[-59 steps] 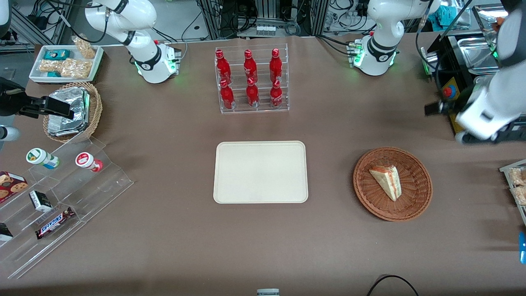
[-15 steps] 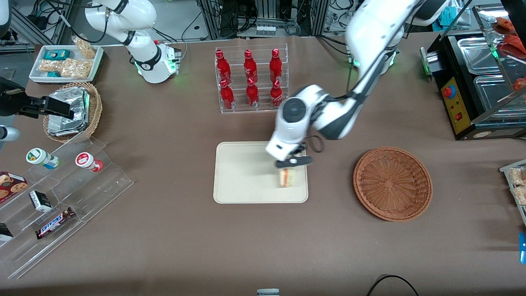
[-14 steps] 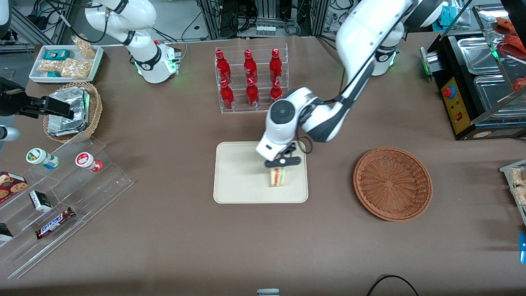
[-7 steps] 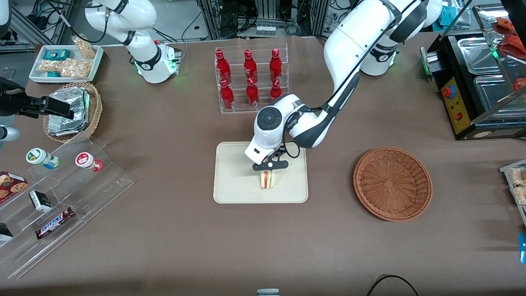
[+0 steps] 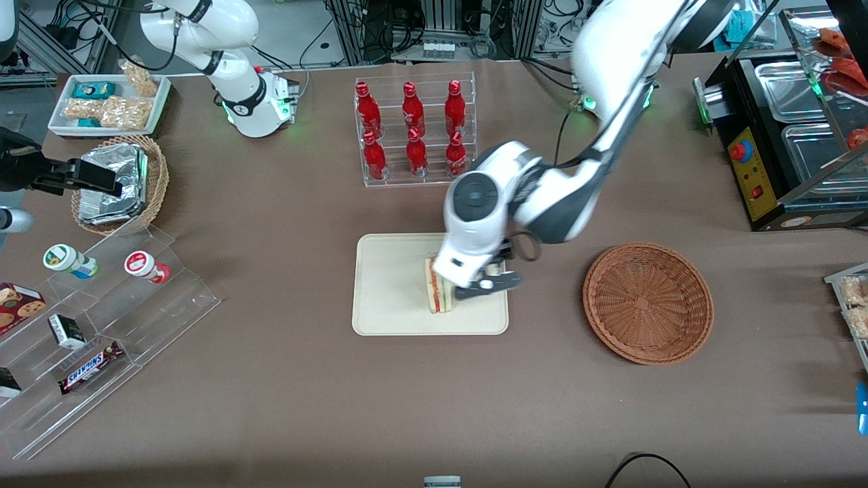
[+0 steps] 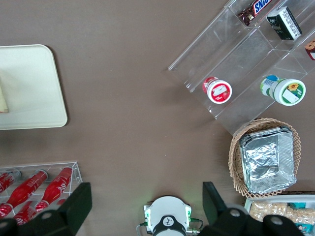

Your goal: Place sandwich from basket to tray

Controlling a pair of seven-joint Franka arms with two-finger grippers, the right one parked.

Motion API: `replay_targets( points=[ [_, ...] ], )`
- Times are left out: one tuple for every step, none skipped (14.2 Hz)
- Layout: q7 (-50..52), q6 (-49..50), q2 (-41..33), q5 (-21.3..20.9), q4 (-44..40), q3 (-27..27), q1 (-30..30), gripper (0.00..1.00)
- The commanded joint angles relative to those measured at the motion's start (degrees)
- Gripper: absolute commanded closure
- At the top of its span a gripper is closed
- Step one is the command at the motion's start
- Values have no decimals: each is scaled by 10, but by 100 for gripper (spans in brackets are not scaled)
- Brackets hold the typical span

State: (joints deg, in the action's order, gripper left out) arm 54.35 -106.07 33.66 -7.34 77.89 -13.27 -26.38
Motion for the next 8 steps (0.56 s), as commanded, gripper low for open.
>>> replay_targets(
  points=[
    [-67, 78, -81, 42, 36, -4, 62, 0],
    [-105, 112, -102, 56, 36, -4, 91, 0],
    [-155, 147, -127, 74, 35, -4, 123, 0],
    [-194, 181, -148, 79, 35, -4, 152, 0],
    [-229, 217, -170, 80, 33, -2, 179, 0],
    [-263, 247, -187, 77, 33, -1, 208, 0],
    [-302, 269, -201, 77, 32, -1, 238, 0],
    [-344, 294, -220, 73, 32, 0, 265, 0]
  ],
)
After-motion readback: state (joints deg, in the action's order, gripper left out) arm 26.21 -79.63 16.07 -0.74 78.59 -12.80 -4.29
